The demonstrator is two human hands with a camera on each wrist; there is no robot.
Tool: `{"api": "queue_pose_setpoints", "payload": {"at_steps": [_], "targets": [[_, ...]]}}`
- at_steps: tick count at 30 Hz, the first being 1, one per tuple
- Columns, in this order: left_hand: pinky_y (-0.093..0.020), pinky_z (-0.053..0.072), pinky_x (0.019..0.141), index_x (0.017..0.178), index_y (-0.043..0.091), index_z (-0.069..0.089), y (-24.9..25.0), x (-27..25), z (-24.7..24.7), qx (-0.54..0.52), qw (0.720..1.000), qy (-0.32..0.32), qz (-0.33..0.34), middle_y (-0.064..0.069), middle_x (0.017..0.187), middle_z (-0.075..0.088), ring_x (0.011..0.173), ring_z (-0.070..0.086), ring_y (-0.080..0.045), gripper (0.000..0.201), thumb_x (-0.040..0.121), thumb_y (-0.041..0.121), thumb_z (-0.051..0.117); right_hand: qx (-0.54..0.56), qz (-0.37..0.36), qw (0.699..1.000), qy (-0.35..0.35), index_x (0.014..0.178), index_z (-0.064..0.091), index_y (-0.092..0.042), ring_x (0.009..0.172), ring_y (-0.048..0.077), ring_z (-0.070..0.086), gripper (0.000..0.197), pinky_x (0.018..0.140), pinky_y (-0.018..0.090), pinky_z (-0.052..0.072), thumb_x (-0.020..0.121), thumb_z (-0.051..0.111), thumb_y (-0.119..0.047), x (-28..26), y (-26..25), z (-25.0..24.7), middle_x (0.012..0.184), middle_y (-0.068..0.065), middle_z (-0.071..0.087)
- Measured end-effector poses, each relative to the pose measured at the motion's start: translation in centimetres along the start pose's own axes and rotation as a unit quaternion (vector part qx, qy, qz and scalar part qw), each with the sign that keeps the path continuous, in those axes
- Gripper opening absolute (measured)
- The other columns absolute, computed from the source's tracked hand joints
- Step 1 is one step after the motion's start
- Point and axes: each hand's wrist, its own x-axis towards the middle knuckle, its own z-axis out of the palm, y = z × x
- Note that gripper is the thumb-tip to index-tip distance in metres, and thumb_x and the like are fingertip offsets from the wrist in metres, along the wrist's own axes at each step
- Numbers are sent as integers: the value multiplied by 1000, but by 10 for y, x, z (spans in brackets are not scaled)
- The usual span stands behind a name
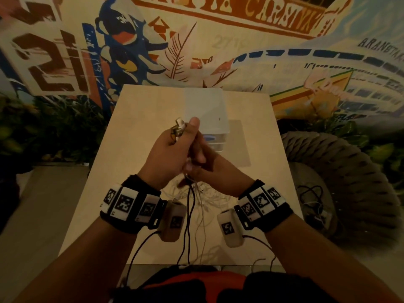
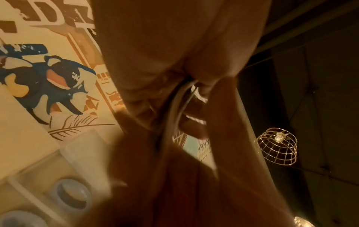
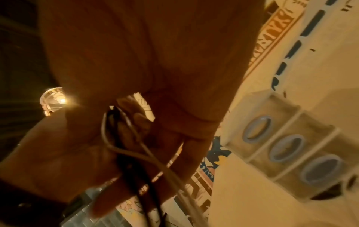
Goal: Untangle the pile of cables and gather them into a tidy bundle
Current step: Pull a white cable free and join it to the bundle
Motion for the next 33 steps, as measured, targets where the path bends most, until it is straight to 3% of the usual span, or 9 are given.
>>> {"api": "queue_pose_setpoints", "payload": {"at_steps": [2, 4, 9, 13, 16, 20, 23, 29, 33], "targets": [[-33, 57, 73, 77, 5, 66, -1, 2, -6, 15, 1000, -4, 3, -13, 66, 69, 68, 66, -30, 57, 105, 47, 40, -81, 53, 994, -44, 119, 66, -24, 75, 25, 68, 19, 74, 33, 56, 103, 56, -27, -2, 7, -1, 79, -1, 69], [-26, 55, 72, 77, 4, 64, -2, 5, -13, 33, 999, -17, 20, -11, 70, 71, 71, 68, -26, 54, 106, 43, 40, -118, 76, 989, -35, 89, 71, -21, 62, 23, 52, 34, 65, 33, 47, 100, 54, -49, -6, 15, -2, 67, 8, 54], [-23, 56, 76, 96, 5, 69, -16, 4, -19, -15, 998, -51, 18, -13, 83, 76, 82, 76, -24, 14, 97, 18, 65, -105, 42, 993, 21, 90, 61, -15, 60, 14, 38, 47, 61, 34, 39, 95, 48, -60, -9, 31, -6, 81, 14, 47], [-29, 57, 87, 101, 1, 73, -29, 2, -8, -60, 990, -111, -58, -15, 76, 74, 89, 75, -29, 18, 98, 14, 62, -107, 41, 993, 18, 89, 63, -37, 62, 9, 45, 20, 63, 32, 41, 98, 50, -50, -8, 35, -3, 74, -13, 56], [-40, 59, 88, 98, 8, 72, -32, 5, -6, -47, 993, -98, -51, -12, 57, 58, 87, 74, -33, 33, 107, 25, 45, -69, 53, 996, 22, 72, 63, -46, 55, 10, 41, 27, 58, 32, 36, 89, 50, -62, -6, 40, 1, 65, -10, 48], [-34, 46, 57, 103, 13, 66, -31, 9, -12, -140, 988, -54, -35, -1, 54, 34, 48, 45, -22, 31, 110, 25, 39, -80, 102, 991, 29, 61, 51, -34, 50, 16, 43, 43, 58, 32, 39, 98, 52, -56, -16, 57, -4, 55, -4, 43], [-29, 22, 50, 108, 13, 63, -32, 9, -13, -211, 975, -34, -59, -7, 65, 15, 50, 15, -17, 25, 110, 20, 39, -91, 159, 983, 14, 67, 49, -16, 48, 15, 48, 44, 55, 26, 42, 98, 59, -45, -31, 81, -10, 53, 0, 49], [-26, 19, 47, 105, 14, 64, -36, 4, -12, -212, 970, -31, -115, -1, 60, 18, 48, 15, -15, 13, 104, 11, 51, -84, 254, 963, -40, 51, 50, -23, 53, 16, 60, 57, 80, 36, 59, 94, 56, -61, -82, 131, -17, 50, 3, 53], [-25, 20, 47, 104, 14, 69, -44, 7, -18, -218, 964, -13, -154, -2, 64, 14, 51, 12, -16, 18, 104, 9, 52, -101, 306, 946, -48, 63, 53, -18, 52, 9, 56, 54, 66, 25, 50, 86, 56, -67, -122, 158, -22, 57, 1, 57]]}}
